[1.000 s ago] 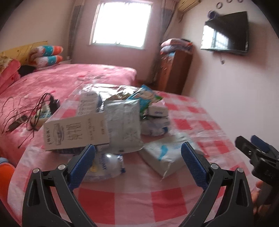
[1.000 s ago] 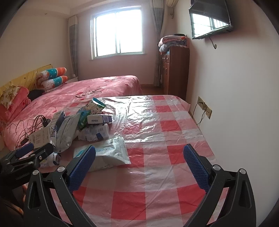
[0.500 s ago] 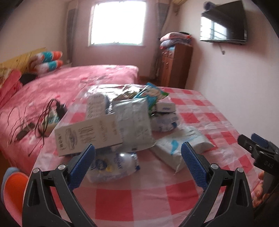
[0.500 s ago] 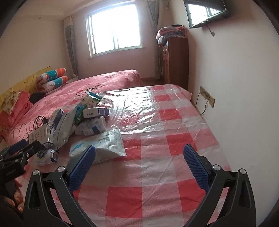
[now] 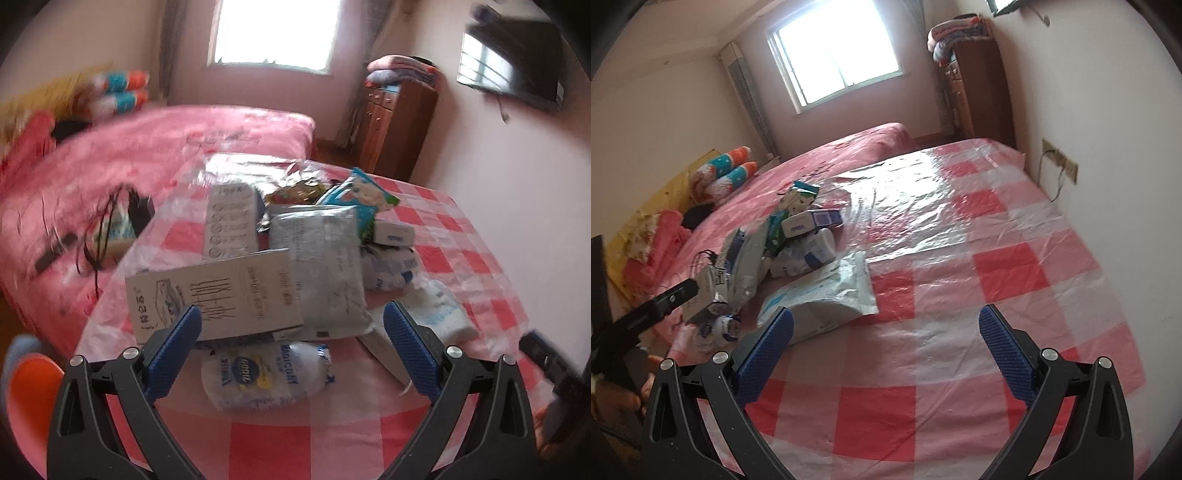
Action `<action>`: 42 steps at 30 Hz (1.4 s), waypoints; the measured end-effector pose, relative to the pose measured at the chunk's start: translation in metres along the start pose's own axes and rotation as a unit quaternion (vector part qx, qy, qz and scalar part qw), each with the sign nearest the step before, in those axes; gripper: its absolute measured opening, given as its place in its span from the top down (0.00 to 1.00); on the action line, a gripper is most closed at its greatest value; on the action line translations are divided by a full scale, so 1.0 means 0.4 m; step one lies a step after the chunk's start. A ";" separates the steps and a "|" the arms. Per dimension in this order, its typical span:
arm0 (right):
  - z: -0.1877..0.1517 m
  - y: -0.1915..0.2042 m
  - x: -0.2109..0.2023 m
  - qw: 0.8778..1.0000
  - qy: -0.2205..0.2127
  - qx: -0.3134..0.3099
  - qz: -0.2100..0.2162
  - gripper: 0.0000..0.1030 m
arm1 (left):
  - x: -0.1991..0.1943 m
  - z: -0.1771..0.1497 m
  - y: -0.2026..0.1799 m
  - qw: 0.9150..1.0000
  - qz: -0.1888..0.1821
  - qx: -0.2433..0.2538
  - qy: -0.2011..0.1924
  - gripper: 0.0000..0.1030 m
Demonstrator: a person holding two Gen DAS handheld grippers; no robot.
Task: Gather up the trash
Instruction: 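Grasp the white milk carton with the left tool while the right tool grasps a grey bag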
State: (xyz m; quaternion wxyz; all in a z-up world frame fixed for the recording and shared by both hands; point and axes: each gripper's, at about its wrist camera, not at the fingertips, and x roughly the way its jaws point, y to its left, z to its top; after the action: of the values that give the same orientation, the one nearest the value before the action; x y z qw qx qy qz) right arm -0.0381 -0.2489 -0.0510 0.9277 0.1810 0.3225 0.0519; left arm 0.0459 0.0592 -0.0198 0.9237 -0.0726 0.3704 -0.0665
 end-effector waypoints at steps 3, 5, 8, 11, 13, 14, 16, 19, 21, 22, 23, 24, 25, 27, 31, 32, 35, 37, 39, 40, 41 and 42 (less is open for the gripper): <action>0.003 0.003 0.011 1.000 0.009 0.003 0.025 0.05 | 0.024 0.016 0.058 0.998 -0.007 -0.064 0.024 0.04; 0.004 0.011 0.020 0.999 0.017 0.000 0.044 0.06 | 0.033 0.022 0.088 0.994 -0.014 -0.100 0.037 0.04; 0.004 0.027 0.035 0.997 0.037 -0.002 0.072 0.19 | 0.037 0.026 0.119 0.986 -0.036 -0.154 0.058 0.04; -0.001 0.045 0.052 0.994 0.059 -0.005 0.095 0.24 | 0.028 0.028 0.127 0.979 -0.050 -0.186 0.064 0.05; -0.003 0.051 0.061 0.992 0.072 -0.004 0.106 0.25 | 0.026 0.030 0.124 0.976 -0.064 -0.195 0.072 0.05; -0.005 0.054 0.067 0.991 0.078 -0.003 0.110 0.25 | 0.025 0.030 0.124 0.974 -0.070 -0.201 0.075 0.05; -0.008 0.055 0.076 0.990 0.086 -0.002 0.111 0.25 | 0.035 0.028 0.131 0.968 -0.083 -0.221 0.086 0.05; -0.012 0.059 0.095 0.987 0.104 0.005 0.121 0.25 | 0.050 0.021 0.149 0.961 -0.079 -0.249 0.090 0.05; -0.012 0.067 0.107 0.986 0.112 0.002 0.122 0.25 | 0.063 0.023 0.156 0.960 -0.072 -0.254 0.090 0.05; -0.012 0.072 0.114 0.986 0.117 0.000 0.120 0.25 | 0.072 0.027 0.161 0.960 -0.069 -0.255 0.093 0.05; -0.014 0.079 0.121 0.985 0.122 -0.003 0.119 0.25 | 0.079 0.028 0.165 0.960 -0.066 -0.257 0.096 0.05; -0.015 0.083 0.125 0.985 0.125 -0.004 0.118 0.25 | 0.087 0.030 0.167 0.959 -0.063 -0.258 0.097 0.05; -0.014 0.088 0.129 0.985 0.127 -0.005 0.115 0.25 | 0.090 0.031 0.175 0.959 -0.063 -0.258 0.096 0.05; -0.010 0.091 0.135 0.986 0.131 -0.005 0.105 0.25 | 0.103 0.043 0.177 0.961 -0.059 -0.253 0.092 0.05; 0.003 0.099 0.160 0.986 0.138 0.000 0.094 0.25 | 0.134 0.065 0.178 0.969 -0.042 -0.224 0.090 0.05; 0.006 0.102 0.165 0.986 0.139 0.000 0.091 0.25 | 0.139 0.070 0.174 0.972 -0.037 -0.213 0.089 0.05; 0.021 0.109 0.191 0.987 0.142 0.005 0.079 0.25 | 0.153 0.082 0.155 0.982 -0.010 -0.167 0.085 0.05; 0.032 0.115 0.207 0.987 0.144 0.005 0.071 0.25 | 0.155 0.084 0.141 0.987 -0.001 -0.142 0.079 0.05; 0.045 0.121 0.225 0.988 0.142 0.005 0.061 0.24 | 0.153 0.083 0.129 0.990 0.001 -0.121 0.073 0.05; 0.054 0.124 0.235 0.988 0.140 0.002 0.057 0.24 | 0.153 0.081 0.122 0.991 0.000 -0.110 0.070 0.05; 0.061 0.128 0.242 0.989 0.139 0.000 0.054 0.24 | 0.154 0.079 0.113 0.993 -0.004 -0.098 0.068 0.05; 0.070 0.132 0.254 0.989 0.138 -0.005 0.046 0.23 | 0.155 0.077 0.109 0.994 -0.009 -0.087 0.067 0.05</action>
State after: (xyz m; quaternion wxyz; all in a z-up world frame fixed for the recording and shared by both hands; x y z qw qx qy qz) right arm 0.0601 -0.1865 -0.0702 0.8719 0.1824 0.4381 0.1210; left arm 0.1147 0.0936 -0.0475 0.8864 -0.1512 0.4349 -0.0469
